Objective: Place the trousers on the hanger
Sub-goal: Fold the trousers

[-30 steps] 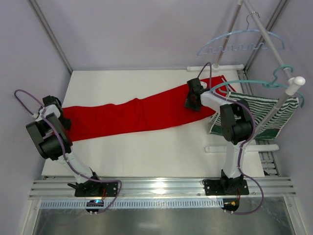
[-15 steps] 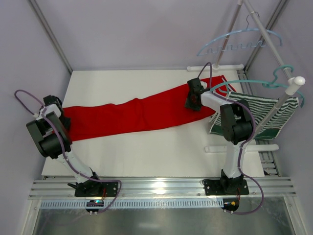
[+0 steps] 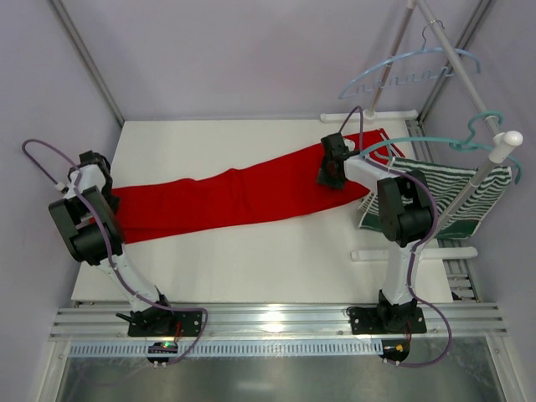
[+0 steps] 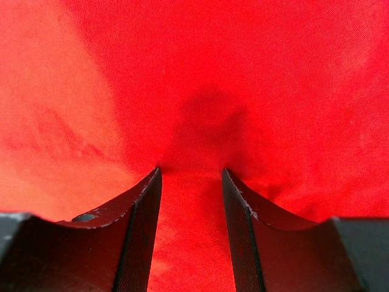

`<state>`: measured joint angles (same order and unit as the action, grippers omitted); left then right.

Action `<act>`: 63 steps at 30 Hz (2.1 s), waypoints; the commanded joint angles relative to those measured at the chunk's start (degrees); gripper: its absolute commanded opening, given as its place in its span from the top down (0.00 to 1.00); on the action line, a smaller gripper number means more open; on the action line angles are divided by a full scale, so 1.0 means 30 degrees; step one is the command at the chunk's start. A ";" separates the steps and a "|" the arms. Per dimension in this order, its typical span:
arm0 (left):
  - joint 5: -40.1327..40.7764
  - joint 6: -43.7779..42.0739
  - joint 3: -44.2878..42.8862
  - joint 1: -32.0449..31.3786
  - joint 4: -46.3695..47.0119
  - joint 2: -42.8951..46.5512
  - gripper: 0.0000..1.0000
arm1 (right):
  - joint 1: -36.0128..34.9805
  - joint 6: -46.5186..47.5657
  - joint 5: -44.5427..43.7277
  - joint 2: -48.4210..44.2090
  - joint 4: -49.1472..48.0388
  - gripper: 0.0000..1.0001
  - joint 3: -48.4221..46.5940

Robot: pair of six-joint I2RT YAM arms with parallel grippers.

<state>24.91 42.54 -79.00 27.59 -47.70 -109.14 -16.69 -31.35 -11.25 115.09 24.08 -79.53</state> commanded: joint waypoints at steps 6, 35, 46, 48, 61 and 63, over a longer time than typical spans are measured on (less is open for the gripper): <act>0.3358 0.0174 -0.0766 0.0177 -0.2027 0.0727 0.99 | 0.0348 0.0022 -0.1378 0.0925 0.1467 0.52 -0.1265; 0.5643 0.2161 0.1988 0.0118 -0.3022 0.0873 0.88 | 0.0436 0.0373 -0.1437 0.0895 0.1379 0.52 -0.1177; 0.5527 0.3484 0.3071 0.0118 -0.3377 0.1838 0.47 | 0.0494 0.0491 -0.1203 0.0778 0.1263 0.52 -0.1031; 0.5031 0.3049 0.3714 0.0148 -0.2326 0.2102 0.45 | 0.0494 0.0520 -0.1203 0.0749 0.1262 0.52 -0.1001; 0.1923 0.2693 0.5827 0.0090 0.0462 0.1519 0.40 | -0.0091 0.2540 0.2370 -0.1153 -0.0583 0.51 0.0668; 0.1748 0.2751 0.5884 0.0118 0.0549 0.1023 0.41 | -0.0266 0.2716 0.3070 -0.1359 -0.0642 0.51 0.0669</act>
<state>35.38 49.65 -63.09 27.86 -51.18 -102.69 -16.43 -25.54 -6.76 114.28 22.74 -78.43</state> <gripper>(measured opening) 0.590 0.492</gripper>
